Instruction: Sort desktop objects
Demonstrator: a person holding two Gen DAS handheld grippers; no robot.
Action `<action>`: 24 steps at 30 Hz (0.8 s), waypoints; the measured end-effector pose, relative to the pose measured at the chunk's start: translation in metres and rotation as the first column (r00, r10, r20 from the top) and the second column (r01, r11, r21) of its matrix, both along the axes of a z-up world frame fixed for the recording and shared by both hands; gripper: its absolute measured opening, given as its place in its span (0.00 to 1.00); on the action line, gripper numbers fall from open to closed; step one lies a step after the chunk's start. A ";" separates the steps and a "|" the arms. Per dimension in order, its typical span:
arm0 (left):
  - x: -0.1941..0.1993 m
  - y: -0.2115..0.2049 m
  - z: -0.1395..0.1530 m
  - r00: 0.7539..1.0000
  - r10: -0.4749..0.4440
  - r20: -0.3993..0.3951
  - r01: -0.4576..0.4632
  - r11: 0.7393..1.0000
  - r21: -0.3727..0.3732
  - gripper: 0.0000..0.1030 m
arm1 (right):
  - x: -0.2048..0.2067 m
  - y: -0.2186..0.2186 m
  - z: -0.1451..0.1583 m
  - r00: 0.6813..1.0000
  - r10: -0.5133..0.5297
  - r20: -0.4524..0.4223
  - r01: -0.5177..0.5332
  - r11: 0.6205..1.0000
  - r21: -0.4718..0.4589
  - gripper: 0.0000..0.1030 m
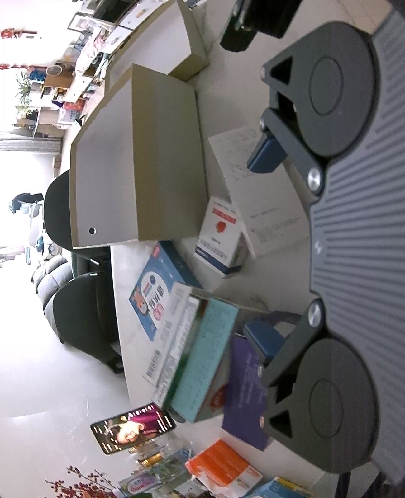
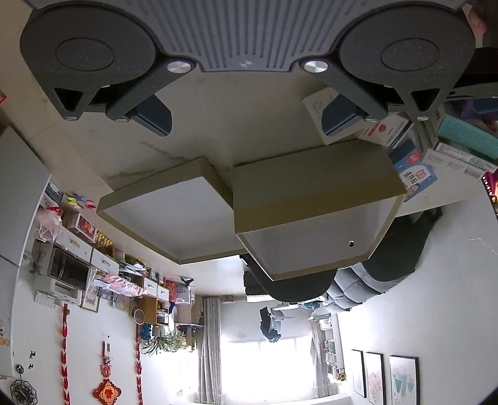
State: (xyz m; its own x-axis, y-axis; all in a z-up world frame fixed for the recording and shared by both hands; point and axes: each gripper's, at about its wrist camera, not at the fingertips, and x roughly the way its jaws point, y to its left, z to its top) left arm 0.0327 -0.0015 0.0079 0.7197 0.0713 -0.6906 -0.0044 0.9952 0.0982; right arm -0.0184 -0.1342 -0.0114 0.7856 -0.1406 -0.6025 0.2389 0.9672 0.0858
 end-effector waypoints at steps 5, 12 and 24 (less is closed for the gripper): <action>0.016 -0.004 0.008 1.000 0.000 0.002 0.000 1.000 -0.011 1.00 | 0.017 -0.011 0.008 1.000 -0.010 0.006 0.010 1.000 0.013 1.00; 0.031 0.008 0.021 1.000 -0.013 0.026 0.015 0.997 -0.075 1.00 | 0.036 -0.019 0.020 0.999 0.016 0.046 -0.016 1.000 -0.009 1.00; 0.033 0.053 0.036 0.984 0.003 0.179 0.025 0.987 -0.157 1.00 | 0.055 -0.021 0.022 0.964 0.122 0.238 -0.113 0.992 -0.054 1.00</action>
